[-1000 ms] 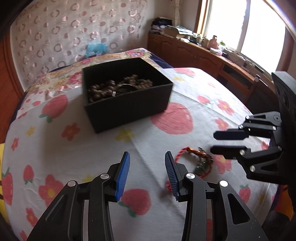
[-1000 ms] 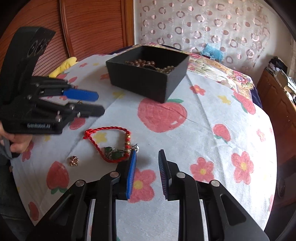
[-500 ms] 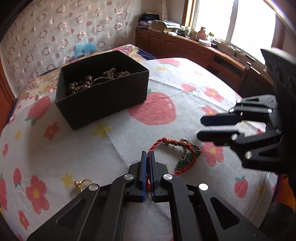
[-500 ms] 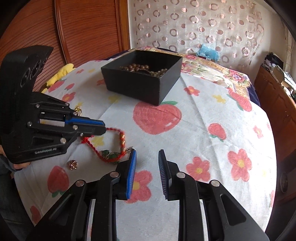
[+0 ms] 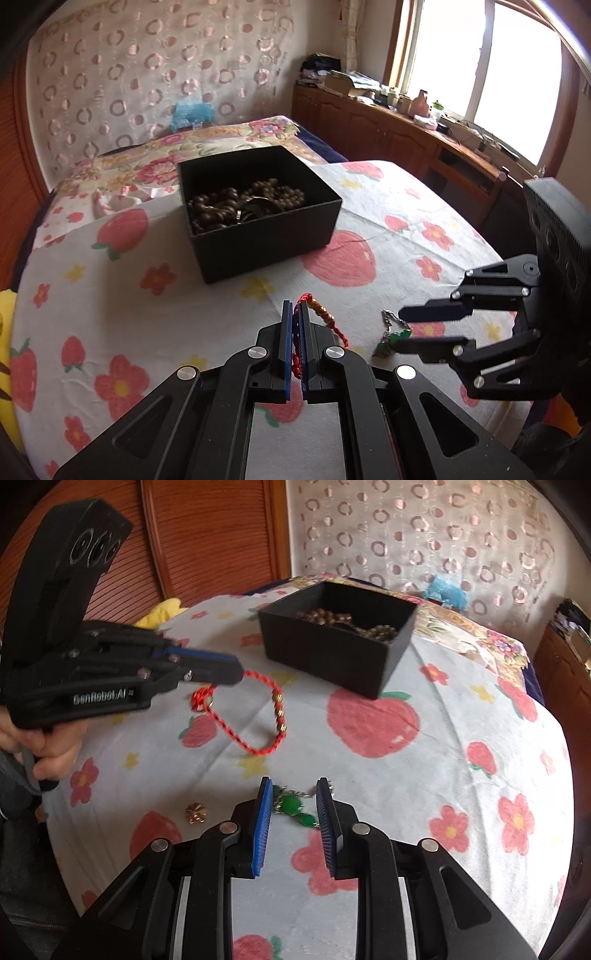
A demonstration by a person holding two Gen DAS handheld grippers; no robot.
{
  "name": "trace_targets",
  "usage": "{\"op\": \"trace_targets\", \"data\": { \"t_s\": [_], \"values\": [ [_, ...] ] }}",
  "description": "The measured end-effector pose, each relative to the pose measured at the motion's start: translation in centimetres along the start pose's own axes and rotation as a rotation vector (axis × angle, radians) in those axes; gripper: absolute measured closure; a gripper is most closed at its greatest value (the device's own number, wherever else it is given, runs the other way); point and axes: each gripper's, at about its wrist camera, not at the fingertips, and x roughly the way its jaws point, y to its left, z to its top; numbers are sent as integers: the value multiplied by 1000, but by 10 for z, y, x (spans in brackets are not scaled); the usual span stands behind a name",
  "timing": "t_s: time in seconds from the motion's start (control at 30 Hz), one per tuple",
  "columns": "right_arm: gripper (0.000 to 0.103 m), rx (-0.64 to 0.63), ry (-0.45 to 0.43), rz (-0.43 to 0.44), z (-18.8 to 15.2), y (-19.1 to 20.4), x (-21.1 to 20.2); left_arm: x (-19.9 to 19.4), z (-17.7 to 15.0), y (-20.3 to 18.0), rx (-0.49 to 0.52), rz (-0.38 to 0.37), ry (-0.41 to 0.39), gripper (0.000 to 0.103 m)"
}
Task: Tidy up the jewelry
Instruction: 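Grasp the red cord bracelet with the left gripper while the right gripper grasps the green pendant, then carry the red bracelet and green pendant into the black box and release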
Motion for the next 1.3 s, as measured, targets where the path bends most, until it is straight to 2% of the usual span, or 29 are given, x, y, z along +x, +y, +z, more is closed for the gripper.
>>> {"op": "trace_targets", "data": {
  "t_s": [0.37,0.43,0.47,0.7,0.97,1.3],
  "values": [
    [76,-71,24,-53,2,13,11,-5,-7,3,-12,8,-4,101],
    [81,-70,24,-44,1,12,10,-5,-7,3,-12,10,-6,101],
    [88,-71,24,-42,1,12,9,-6,-7,2,-14,10,-9,101],
    [88,-57,8,-37,3,7,5,-12,-10,6,-25,17,-19,101],
    [88,-47,-56,-46,22,-2,-7,-17,2,12,-33,34,-47,101],
    [88,-54,-195,-98,78,-26,-30,-27,33,29,-40,72,-109,101]
  ]
}}
